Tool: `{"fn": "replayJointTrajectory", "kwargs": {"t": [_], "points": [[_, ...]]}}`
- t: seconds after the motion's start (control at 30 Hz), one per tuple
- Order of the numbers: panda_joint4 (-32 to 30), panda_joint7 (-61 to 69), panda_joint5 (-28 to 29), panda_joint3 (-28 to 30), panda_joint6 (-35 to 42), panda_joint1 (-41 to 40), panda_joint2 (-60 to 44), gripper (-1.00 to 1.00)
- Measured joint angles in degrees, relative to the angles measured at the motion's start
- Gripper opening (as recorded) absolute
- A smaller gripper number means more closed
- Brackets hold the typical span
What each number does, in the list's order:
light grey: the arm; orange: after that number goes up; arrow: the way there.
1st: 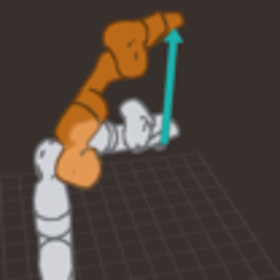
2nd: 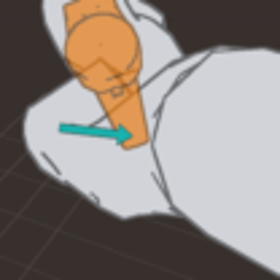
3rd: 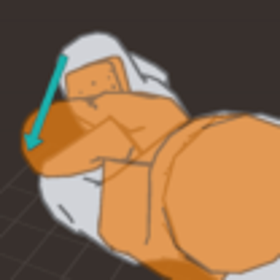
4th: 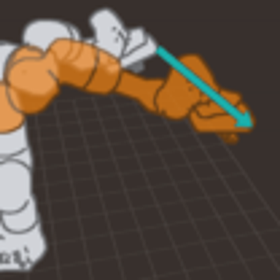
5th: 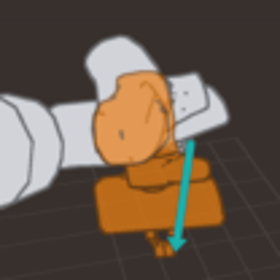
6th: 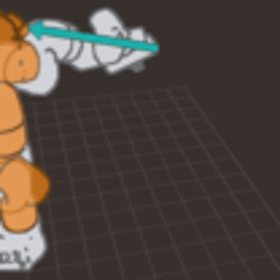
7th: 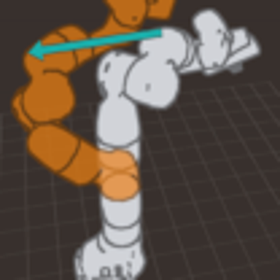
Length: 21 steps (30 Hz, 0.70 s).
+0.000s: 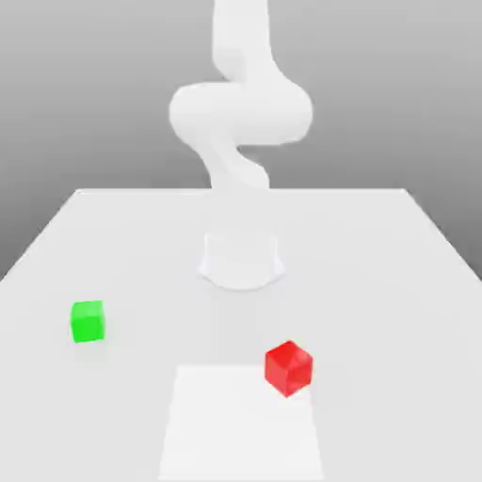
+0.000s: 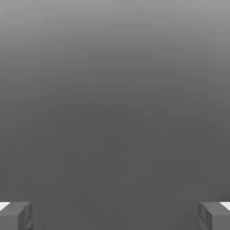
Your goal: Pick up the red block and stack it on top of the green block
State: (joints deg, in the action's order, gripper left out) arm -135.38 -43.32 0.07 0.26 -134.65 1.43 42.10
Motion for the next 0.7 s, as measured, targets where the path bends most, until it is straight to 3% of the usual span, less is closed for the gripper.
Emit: {"fn": "replayJointTrajectory", "kwargs": {"t": [0.53,0.7], "points": [[-27.87,20.79,0.29,1.38,-22.97,10.49,-31.13,0.00],[-29.99,24.09,-0.26,0.43,-34.11,11.27,-45.31,0.00]]}}
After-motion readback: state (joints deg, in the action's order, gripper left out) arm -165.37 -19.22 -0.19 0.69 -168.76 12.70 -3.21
